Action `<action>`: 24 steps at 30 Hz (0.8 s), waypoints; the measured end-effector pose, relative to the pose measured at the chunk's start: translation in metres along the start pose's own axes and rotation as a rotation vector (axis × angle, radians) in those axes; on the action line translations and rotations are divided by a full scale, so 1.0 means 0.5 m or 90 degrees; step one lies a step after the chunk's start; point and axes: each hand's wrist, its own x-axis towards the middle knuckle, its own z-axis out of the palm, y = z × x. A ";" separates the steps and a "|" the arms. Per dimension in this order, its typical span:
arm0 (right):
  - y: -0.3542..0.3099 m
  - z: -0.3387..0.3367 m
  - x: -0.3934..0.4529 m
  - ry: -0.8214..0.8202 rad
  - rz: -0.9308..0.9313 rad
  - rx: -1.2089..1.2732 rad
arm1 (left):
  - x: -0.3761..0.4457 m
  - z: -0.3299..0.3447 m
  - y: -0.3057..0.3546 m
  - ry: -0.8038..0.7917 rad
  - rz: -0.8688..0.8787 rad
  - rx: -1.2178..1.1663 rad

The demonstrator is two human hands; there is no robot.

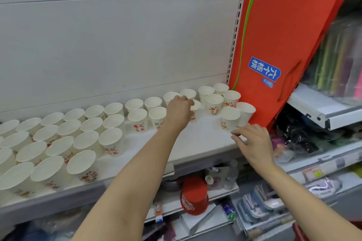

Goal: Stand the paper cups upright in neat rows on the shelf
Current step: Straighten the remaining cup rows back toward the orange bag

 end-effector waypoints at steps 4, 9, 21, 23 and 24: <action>0.049 -0.007 0.028 0.014 -0.015 -0.001 | 0.037 0.028 0.011 -0.050 -0.003 0.030; 0.078 0.008 0.066 -0.007 -0.031 0.011 | 0.014 0.024 0.013 0.010 -0.034 -0.052; 0.047 0.042 0.142 -0.219 0.028 -0.187 | -0.248 -0.117 -0.124 0.088 -0.163 -0.279; 0.024 0.043 0.140 -0.203 0.032 -0.175 | -0.291 -0.140 -0.155 0.091 -0.185 -0.285; 0.008 0.044 0.138 -0.186 0.027 -0.155 | -0.311 -0.149 -0.170 0.091 -0.198 -0.291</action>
